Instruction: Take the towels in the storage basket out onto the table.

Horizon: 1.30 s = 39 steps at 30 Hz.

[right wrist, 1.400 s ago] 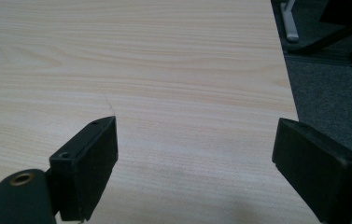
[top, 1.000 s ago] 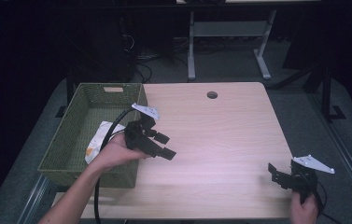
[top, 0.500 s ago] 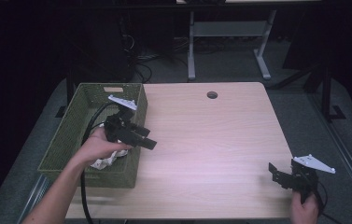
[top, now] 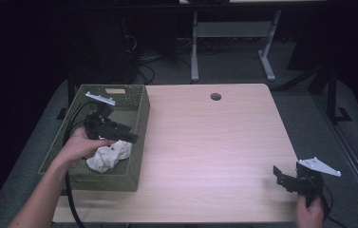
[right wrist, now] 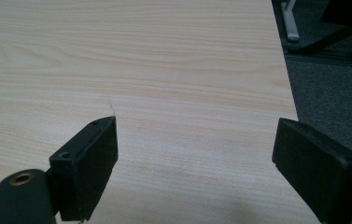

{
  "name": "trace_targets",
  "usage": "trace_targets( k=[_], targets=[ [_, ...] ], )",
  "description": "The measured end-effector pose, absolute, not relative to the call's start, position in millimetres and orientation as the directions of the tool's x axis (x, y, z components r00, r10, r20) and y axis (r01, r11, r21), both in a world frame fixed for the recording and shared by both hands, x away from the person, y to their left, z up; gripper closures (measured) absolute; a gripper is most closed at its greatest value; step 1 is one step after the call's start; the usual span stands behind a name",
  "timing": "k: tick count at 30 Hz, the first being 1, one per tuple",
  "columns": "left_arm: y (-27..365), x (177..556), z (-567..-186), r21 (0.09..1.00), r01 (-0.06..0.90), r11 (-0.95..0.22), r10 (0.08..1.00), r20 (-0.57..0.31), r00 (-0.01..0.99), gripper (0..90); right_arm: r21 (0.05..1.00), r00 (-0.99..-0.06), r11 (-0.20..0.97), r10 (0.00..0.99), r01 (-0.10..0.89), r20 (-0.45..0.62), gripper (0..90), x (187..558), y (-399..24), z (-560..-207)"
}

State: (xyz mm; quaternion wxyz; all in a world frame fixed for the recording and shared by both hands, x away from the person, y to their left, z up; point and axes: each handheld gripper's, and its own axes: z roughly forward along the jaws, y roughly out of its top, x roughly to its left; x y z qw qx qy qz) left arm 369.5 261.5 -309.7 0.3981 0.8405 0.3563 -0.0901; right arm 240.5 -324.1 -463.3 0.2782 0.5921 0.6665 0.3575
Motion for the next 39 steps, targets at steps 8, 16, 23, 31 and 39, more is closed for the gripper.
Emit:
trace_targets(
  k=[8,16,23,31,39],
  targets=[
    [290.7,376.3,-319.6,0.576,0.726,-0.377,0.617,-0.428,0.660,21.9,0.805,-0.153,0.052,0.987,0.591,0.048,13.9,240.1,-324.3,-463.7],
    [308.7,383.5,-334.2,0.525,0.774,-0.352,0.701,-0.400,0.590,21.9,0.804,-0.153,0.052,0.987,0.592,0.049,13.9,240.3,-324.4,-463.6],
    [320.0,388.6,-349.8,0.460,0.819,-0.345,0.780,-0.345,0.522,21.9,0.805,-0.152,0.047,0.987,0.592,0.054,13.8,240.6,-324.5,-463.6],
    [320.3,393.3,-363.5,0.372,0.857,-0.356,0.842,-0.269,0.467,22.8,0.805,-0.148,0.042,0.987,0.592,0.057,13.9,240.6,-324.7,-463.6],
    [316.8,402.4,-385.0,0.260,0.900,-0.349,0.895,-0.194,0.403,22.9,0.804,-0.149,0.044,0.987,0.593,0.056,13.9,240.7,-324.6,-463.7]
  ],
)
